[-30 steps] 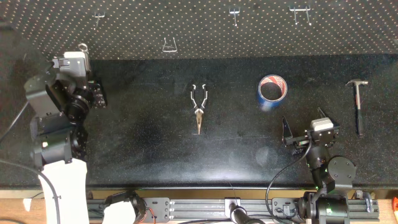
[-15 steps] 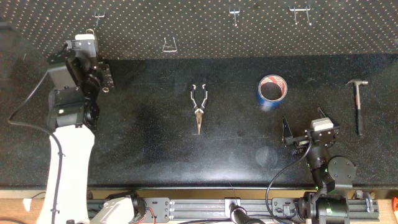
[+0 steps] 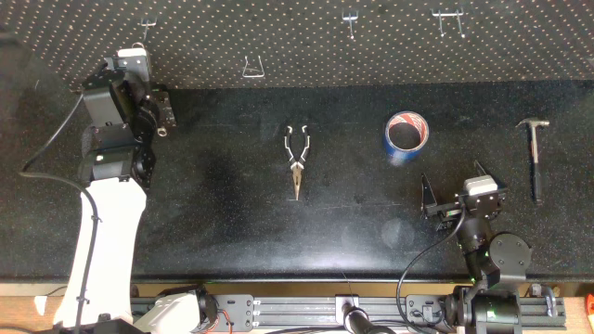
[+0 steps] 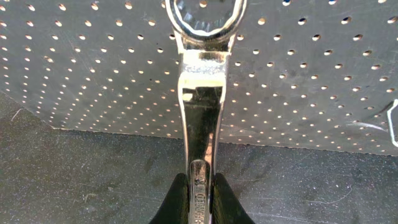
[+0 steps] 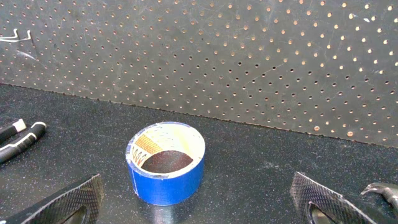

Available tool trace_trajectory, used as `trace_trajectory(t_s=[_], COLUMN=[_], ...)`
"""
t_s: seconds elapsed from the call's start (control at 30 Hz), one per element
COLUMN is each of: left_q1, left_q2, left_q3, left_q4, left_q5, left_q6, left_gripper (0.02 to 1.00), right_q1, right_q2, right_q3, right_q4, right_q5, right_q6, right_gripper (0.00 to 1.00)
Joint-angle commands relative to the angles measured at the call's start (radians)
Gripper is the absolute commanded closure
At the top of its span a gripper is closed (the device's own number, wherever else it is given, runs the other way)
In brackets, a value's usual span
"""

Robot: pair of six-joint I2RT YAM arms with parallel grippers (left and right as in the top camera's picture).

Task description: Place Tools Onto Pegboard

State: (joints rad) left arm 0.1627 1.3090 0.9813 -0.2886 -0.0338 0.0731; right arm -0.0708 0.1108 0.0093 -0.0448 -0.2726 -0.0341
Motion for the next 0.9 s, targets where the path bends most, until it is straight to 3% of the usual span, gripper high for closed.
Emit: trace_trajectory(t_s=[0.03, 0.63, 0.67, 0.77, 0.83, 0.87, 0.9], left_q1=[0.0, 0.0, 0.0, 0.0, 0.0, 0.0, 0.0], left_q2=[0.02, 0.177, 0.188, 0.206, 0.181, 0.139, 0.097], left_q3=[0.004, 0.006, 0.006, 0.006, 0.006, 0.008, 0.016], left_q4=[0.018, 0.179, 0.198, 0.241, 0.238, 0.191, 0.136], left_q5=[-0.023, -0.023, -0.023, -0.024, -0.027, -0.035, -0.035], left_q6=[-0.017, -0.013, -0.013, -0.013, -0.005, -0.005, -0.006], left_gripper=[0.987, 0.98, 0.921, 0.527, 0.251, 0.045, 0.023], right_q1=[0.002, 0.002, 0.002, 0.002, 0.002, 0.002, 0.002], right_q2=[-0.009, -0.009, -0.009, -0.009, -0.009, -0.009, -0.009], right_q3=[-0.005, -0.005, -0.005, -0.005, -0.005, -0.005, -0.005], right_q4=[0.001, 0.001, 0.001, 0.001, 0.001, 0.001, 0.001], right_q5=[-0.009, -0.009, -0.009, -0.009, -0.009, -0.009, -0.009], right_q6=[0.015, 0.015, 0.015, 0.015, 0.015, 0.015, 0.015], right_gripper=[0.02, 0.02, 0.02, 0.02, 0.02, 0.02, 0.02])
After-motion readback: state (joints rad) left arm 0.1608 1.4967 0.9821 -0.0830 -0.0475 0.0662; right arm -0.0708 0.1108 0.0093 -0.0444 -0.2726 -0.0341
